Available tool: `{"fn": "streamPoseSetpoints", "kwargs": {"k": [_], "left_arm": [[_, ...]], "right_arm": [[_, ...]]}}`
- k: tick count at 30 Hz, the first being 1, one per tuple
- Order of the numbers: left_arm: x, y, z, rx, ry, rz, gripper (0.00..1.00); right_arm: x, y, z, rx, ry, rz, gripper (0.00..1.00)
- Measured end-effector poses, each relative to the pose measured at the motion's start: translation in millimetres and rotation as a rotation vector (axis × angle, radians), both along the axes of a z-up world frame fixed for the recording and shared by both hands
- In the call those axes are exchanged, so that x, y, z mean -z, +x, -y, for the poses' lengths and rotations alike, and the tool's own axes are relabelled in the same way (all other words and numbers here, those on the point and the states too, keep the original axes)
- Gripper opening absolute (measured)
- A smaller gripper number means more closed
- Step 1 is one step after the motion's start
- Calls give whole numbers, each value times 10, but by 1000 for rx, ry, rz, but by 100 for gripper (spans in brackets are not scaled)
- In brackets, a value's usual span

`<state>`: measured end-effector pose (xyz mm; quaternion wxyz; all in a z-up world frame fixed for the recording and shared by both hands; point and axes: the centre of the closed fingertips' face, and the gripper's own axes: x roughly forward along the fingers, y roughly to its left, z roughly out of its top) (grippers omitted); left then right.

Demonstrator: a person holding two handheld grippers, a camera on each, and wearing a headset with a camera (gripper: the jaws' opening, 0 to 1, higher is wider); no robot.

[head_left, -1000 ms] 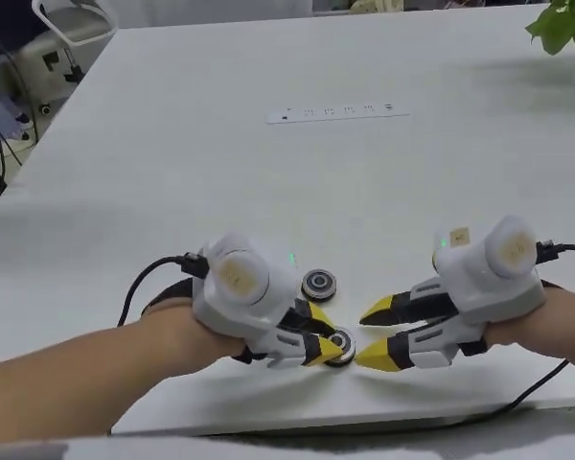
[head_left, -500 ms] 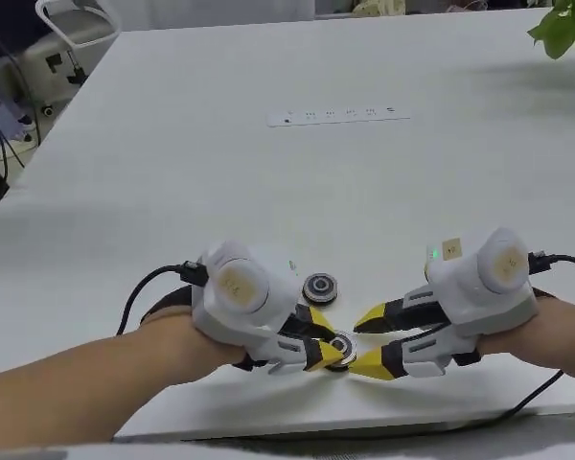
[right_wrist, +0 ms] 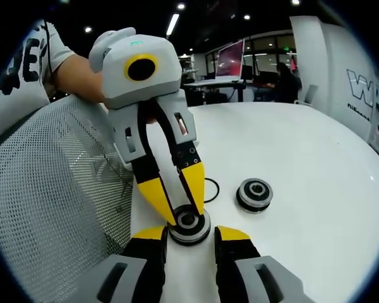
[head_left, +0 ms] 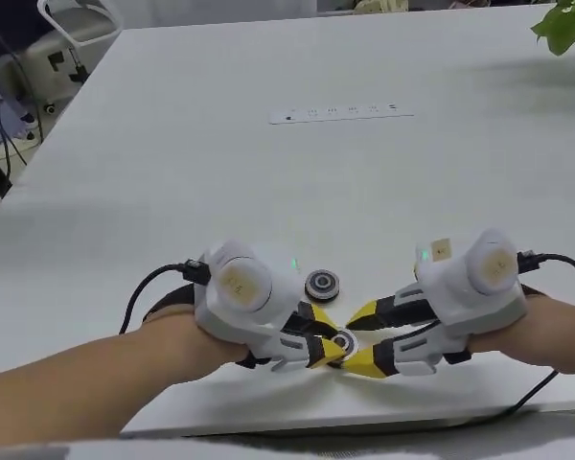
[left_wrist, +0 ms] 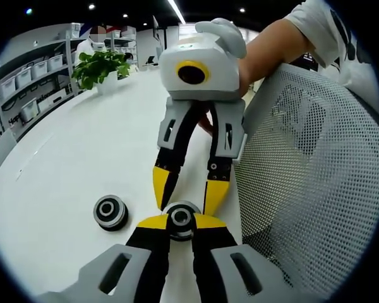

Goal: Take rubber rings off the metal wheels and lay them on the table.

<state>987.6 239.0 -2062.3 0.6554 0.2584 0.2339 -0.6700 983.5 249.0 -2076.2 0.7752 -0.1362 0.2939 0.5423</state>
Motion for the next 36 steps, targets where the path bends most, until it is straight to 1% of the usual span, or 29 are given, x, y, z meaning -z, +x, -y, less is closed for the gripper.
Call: {"fn": "streamPoseSetpoints", "kwargs": {"k": [1,5,7,9,20,22,23,25,26,29,31,33,34,36], "left_arm": [[1,1,0,0,0,0,8],[2,3,0,0,0,1,8],[3,4,0,0,0,2,7],[3,5,-1,0,-1,1,7],[5,7,-1,-5,-3,1,7],[4,7,-1,-6,-4,1,7],[3,7,-2,-7,-4,0,7],[3,6,-3,-7,-6,-1,7],[2,7,-3,-7,-6,-2,7],[2,7,-4,-9,-7,-3,8],[1,6,-4,-9,-8,-3,8],[0,3,-4,-9,-7,-2,7],[0,3,-5,-9,-7,-1,7],[0,3,-5,-9,-8,-1,7]], "right_arm": [[2,-5,-2,-8,-4,7,26],[0,-11,3,-8,-3,5,24],[2,-14,13,-6,-4,1,24],[20,-29,38,0,-11,-16,22],[21,-43,82,1,-18,-16,18],[32,-38,104,-5,-33,-4,15],[46,-39,128,1,-41,-12,12],[47,-39,151,17,-30,-30,8],[56,-44,160,14,-36,-30,6],[57,-49,151,13,-39,-30,6],[56,-54,146,20,-35,-40,6],[56,-49,153,40,-25,-62,4],[63,-65,155,39,-30,-70,0],[62,-59,151,53,-27,-83,0]]}}
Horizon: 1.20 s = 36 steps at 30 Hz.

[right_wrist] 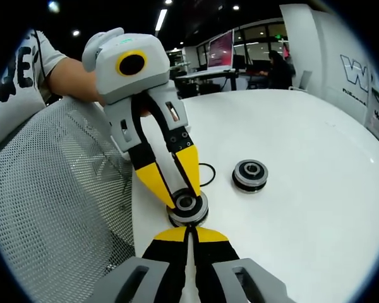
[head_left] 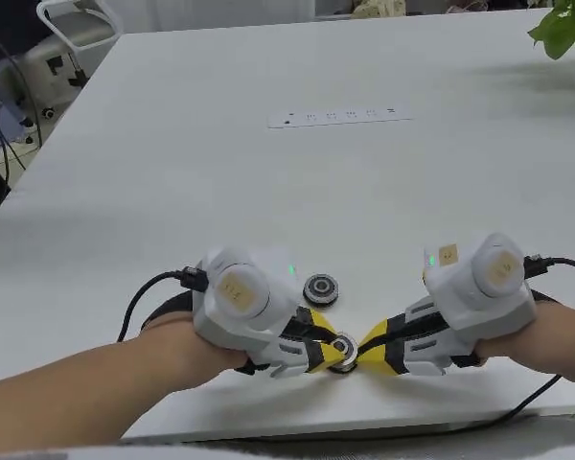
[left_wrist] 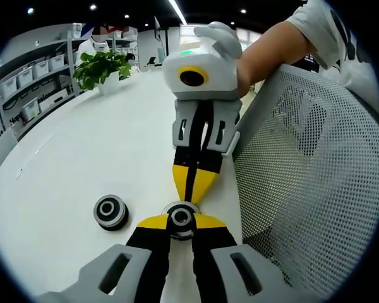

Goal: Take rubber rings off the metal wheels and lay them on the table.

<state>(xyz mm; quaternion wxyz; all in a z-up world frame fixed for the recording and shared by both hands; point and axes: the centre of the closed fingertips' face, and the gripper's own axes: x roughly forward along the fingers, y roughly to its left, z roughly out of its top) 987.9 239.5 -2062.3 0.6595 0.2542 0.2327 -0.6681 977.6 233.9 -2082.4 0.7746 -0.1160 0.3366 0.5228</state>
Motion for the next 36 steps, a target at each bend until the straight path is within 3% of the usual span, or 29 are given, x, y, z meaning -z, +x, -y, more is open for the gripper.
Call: {"fn": "streamPoseSetpoints", "kwargs": {"k": [4,7,12,15,17,36], "left_arm": [[1,1,1,0,0,2,7],[2,5,3,-2,-2,-1,7],[2,6,7,-4,-3,-1,7],[2,5,5,-5,-6,-4,7],[1,3,5,-5,-7,-5,7],[-2,11,22,-16,-10,-1,7]], "right_arm": [[1,2,9,33,16,-38,0],[-1,10,15,104,55,-122,0],[-23,37,47,146,92,-162,0],[-45,62,71,210,132,-212,0],[-75,99,87,237,163,-221,0],[-171,101,41,269,242,-255,0]]}}
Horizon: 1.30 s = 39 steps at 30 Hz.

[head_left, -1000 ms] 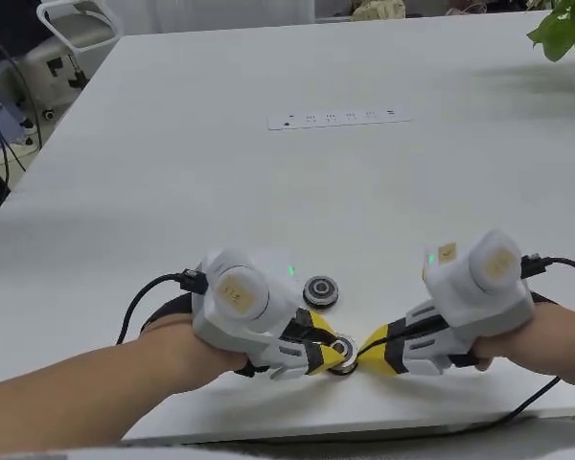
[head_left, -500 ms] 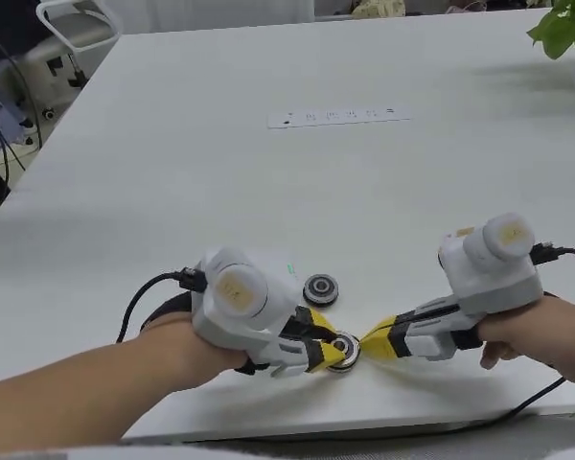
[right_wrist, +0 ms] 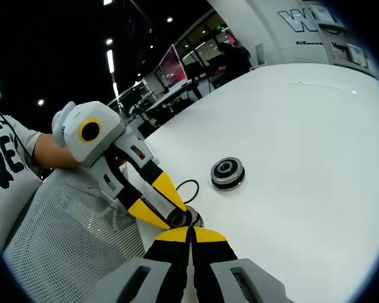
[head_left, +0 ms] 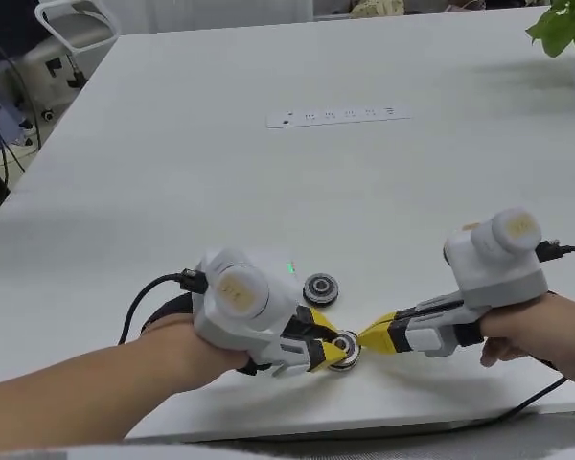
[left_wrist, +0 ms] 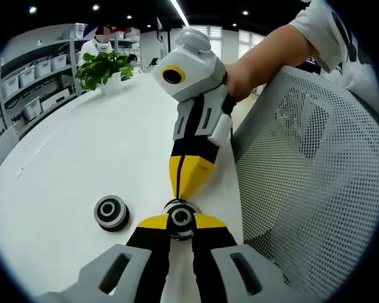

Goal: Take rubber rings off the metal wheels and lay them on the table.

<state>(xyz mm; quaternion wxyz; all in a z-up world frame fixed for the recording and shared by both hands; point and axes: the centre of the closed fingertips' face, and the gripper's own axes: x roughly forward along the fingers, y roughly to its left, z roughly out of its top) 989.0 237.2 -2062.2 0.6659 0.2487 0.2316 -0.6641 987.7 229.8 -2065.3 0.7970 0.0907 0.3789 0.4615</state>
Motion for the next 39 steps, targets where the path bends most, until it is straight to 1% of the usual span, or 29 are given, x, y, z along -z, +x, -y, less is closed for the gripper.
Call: {"fn": "streamPoseSetpoints", "kwargs": {"k": [6,9,12,19,22,23,24,25,26,27,28,29,32,37,39], "left_arm": [[1,0,2,-2,5,4,7],[1,-1,3,-2,7,6,7],[1,-1,2,-2,7,7,7],[1,-1,0,-1,6,7,7],[0,0,1,1,6,8,7],[0,-2,1,1,6,7,7],[0,-1,2,1,6,8,7],[-1,-1,4,0,5,9,7],[-1,-1,5,0,5,9,7],[-2,-1,2,-3,5,6,7],[-4,-2,3,-2,5,5,7],[-4,-2,2,-2,5,5,7],[-4,-4,4,-1,2,7,7],[-4,-7,4,3,-3,14,7],[-4,-6,5,5,-5,16,8]], "right_arm": [[-20,-15,-19,0,6,-6,0],[-48,-34,-63,-11,20,-7,0],[-37,-35,-89,-27,9,5,0],[-45,-21,-89,-28,19,6,0],[-60,-35,-121,-37,20,12,0],[-77,-48,-136,-43,29,12,0],[-155,-146,-231,-83,90,-17,0],[-168,-147,-247,-83,94,-13,0],[-131,-181,-243,-116,41,18,0],[-134,-151,-223,-119,25,47,0],[-138,-141,-230,-103,41,28,0],[-119,-136,-207,-98,49,22,0],[-74,-133,-161,-100,22,38,0],[-106,-75,-128,-74,22,60,0],[-104,-67,-119,-70,20,61,0]]}}
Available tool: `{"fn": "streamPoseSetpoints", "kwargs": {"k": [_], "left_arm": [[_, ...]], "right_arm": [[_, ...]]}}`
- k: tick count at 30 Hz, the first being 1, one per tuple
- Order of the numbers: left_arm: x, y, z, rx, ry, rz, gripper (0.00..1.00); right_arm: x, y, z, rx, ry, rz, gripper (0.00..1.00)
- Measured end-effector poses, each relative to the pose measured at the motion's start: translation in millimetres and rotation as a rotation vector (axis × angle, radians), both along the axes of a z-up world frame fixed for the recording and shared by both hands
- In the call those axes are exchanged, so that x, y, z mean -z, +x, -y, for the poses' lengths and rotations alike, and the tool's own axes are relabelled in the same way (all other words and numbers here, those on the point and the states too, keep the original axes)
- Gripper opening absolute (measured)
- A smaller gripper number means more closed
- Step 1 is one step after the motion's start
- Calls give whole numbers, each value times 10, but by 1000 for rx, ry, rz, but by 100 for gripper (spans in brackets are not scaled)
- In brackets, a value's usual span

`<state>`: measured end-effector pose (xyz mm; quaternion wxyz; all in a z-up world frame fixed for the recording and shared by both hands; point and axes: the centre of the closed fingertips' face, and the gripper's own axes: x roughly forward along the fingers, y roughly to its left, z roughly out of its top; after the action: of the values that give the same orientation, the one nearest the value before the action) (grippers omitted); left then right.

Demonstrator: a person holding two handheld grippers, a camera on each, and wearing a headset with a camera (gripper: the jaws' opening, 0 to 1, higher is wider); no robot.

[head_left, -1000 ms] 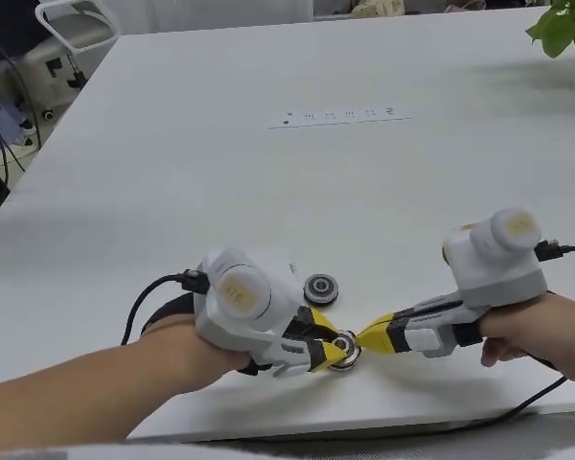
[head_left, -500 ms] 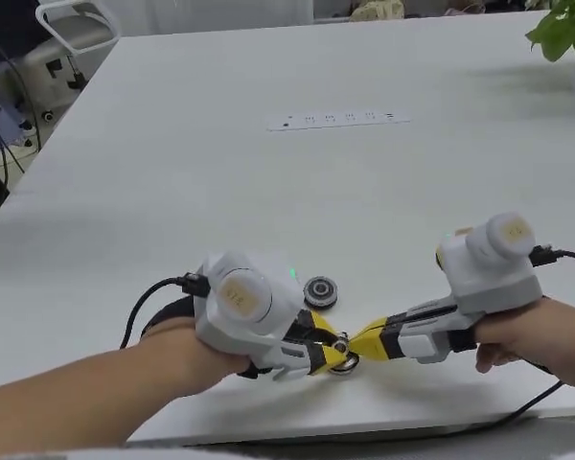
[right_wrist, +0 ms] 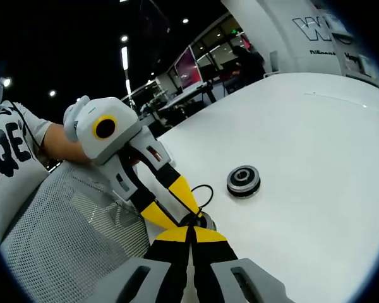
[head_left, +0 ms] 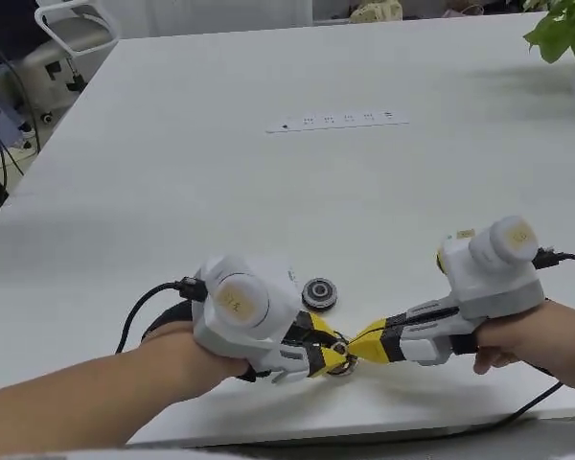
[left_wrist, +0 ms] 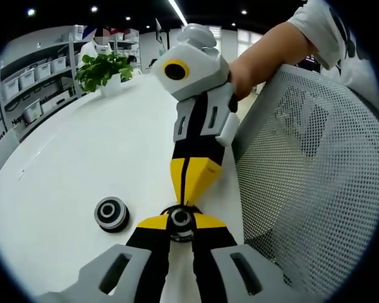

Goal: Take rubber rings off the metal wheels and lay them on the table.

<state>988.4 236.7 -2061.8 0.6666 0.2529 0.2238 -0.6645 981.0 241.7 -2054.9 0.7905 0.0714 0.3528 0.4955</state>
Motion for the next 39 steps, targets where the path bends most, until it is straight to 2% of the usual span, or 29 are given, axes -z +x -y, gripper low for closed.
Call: {"fn": "streamPoseSetpoints", "kwargs": {"k": [4,7,15,18,25,29,39], "left_arm": [[-1,1,0,-4,0,-12,8],[-9,-28,-1,1,-1,-48,11],[-19,-89,-63,53,45,-17,19],[-60,-76,-96,45,49,-26,20],[-176,-59,-142,24,26,-35,25],[-192,-63,-192,12,31,-36,30],[-360,-52,-330,-38,-19,-62,36]], "right_arm": [[18,2,26,6,-13,5,0],[29,13,43,8,-17,7,0],[33,36,67,9,-20,12,0],[27,35,65,8,-16,13,0],[28,26,67,7,-15,12,0],[13,22,58,5,-11,14,0],[-42,-1,27,1,0,15,0]]}}
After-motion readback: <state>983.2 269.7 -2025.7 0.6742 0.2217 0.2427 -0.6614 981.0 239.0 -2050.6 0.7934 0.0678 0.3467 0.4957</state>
